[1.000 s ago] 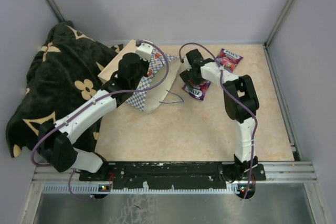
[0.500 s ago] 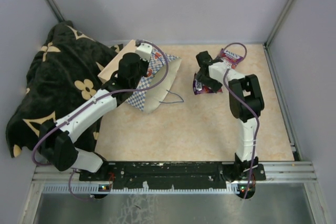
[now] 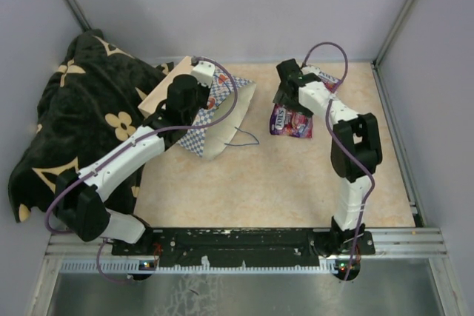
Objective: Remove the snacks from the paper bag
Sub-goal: Adjust the snack at the center of the board.
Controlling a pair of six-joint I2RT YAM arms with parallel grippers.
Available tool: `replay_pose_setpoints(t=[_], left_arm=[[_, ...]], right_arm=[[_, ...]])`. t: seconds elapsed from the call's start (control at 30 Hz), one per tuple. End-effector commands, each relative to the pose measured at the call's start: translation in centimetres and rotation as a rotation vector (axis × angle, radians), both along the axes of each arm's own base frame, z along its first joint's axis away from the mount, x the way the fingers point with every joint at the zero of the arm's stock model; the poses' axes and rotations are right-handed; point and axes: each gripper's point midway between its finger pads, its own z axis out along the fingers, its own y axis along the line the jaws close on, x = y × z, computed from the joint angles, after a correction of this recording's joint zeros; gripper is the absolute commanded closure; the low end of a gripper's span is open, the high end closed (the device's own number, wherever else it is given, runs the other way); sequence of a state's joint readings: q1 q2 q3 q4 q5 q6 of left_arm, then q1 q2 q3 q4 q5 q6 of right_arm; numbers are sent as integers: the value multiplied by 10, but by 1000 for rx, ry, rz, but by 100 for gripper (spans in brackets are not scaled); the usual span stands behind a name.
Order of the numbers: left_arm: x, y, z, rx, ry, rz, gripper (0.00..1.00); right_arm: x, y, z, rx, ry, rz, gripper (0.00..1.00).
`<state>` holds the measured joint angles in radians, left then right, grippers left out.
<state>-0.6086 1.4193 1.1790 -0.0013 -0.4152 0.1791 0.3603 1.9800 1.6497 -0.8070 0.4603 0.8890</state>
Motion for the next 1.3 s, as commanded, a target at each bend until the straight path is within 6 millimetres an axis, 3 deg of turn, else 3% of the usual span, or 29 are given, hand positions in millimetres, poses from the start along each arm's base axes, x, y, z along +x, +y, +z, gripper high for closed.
replay_pose_setpoints(t=[0.0,0.07,0.2,0.3,0.57,0.83,1.13,1.27], left_arm=[[-3,3,12,-34,-19,-6,100],[-3,-1,12,-43,-11,-22,100],[-4,-5,9,-45,8,-44,100],[-3,-8,6,-45,21,-55,100],[-7,-16,3,-65,51,-89,100],[-12,-7,12,-60,31,-69,99],[-7,-15,9,-64,43,-87,99],[-7,-16,8,-66,44,-88,99]], right_arm=[[-5,6,35,-250,-14,730,1],[-16,7,30,-244,14,878,1],[-38,37,22,-241,86,1276,1],[-38,40,17,-377,84,1418,1],[-44,66,-5,-348,19,1765,1],[-9,51,-23,-256,109,1777,2],[10,23,-47,-263,178,1699,4],[19,25,-61,-258,160,1616,4]])
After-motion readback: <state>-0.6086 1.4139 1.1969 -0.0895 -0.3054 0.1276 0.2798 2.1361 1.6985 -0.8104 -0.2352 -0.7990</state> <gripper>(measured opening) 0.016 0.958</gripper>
